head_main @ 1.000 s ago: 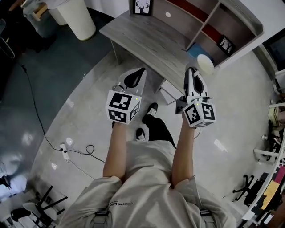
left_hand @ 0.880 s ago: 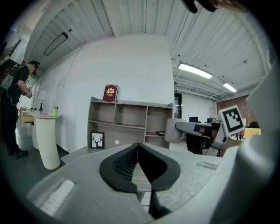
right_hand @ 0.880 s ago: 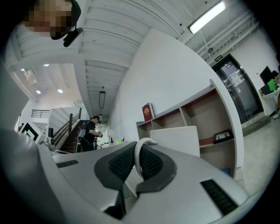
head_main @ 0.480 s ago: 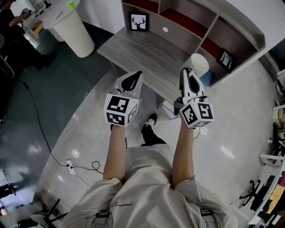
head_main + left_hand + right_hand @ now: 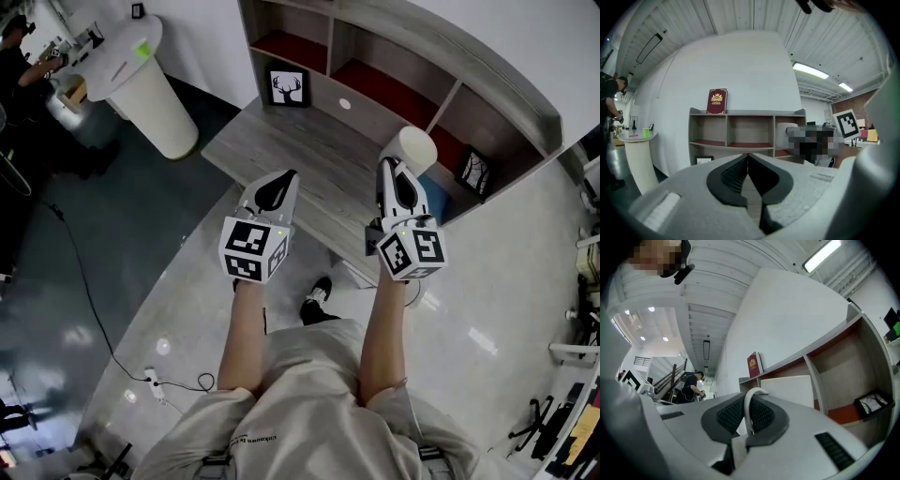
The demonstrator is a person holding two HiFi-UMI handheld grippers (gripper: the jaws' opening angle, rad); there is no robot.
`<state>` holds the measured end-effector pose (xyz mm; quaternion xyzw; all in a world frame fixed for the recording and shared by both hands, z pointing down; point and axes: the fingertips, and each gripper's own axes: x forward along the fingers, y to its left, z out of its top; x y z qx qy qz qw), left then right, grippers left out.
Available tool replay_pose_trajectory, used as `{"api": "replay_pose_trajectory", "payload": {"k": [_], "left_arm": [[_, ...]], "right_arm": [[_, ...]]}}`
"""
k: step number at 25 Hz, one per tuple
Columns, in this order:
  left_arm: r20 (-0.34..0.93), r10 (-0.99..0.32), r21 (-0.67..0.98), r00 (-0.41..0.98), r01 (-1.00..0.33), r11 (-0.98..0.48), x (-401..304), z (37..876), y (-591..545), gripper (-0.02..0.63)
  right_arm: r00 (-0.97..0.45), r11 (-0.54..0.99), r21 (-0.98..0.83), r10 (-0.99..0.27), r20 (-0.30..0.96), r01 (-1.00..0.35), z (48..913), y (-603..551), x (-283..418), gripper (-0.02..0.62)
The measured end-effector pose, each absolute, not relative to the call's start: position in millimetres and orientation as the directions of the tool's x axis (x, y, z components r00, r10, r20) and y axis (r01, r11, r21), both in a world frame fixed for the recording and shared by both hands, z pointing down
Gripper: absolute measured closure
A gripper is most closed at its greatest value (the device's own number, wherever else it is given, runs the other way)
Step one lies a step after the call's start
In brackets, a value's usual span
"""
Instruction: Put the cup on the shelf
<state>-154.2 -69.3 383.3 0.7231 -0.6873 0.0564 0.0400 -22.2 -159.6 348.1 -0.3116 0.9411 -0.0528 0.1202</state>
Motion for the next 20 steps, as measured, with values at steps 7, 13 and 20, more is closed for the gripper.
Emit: {"api": "replay_pose_trajectory", "payload": {"k": [7,13,20], "left_arm": [[0.124,-0.992,-0.021,0.033,-0.999,-0.036,-189,376,-116,0.597],[0.145,-0.989,-0.016,0.036,-0.999,-0.038,-209,383,-156,0.597],[0.171,-0.985,0.017,0.005,-1.000,-0.002,-235,407,-177,0.597]], "right_arm": [[-0.805,0.827,-0.149,-0.562,-0.192,-0.542,345,-202,-65,0.574],[-0.823,0.842,-0.151,-0.538,-0.180,-0.518,349,-240,-94,0.574],[-0.844,0.856,-0.138,-0.515,-0.150,-0.498,373,-261,-124,0.574]]}}
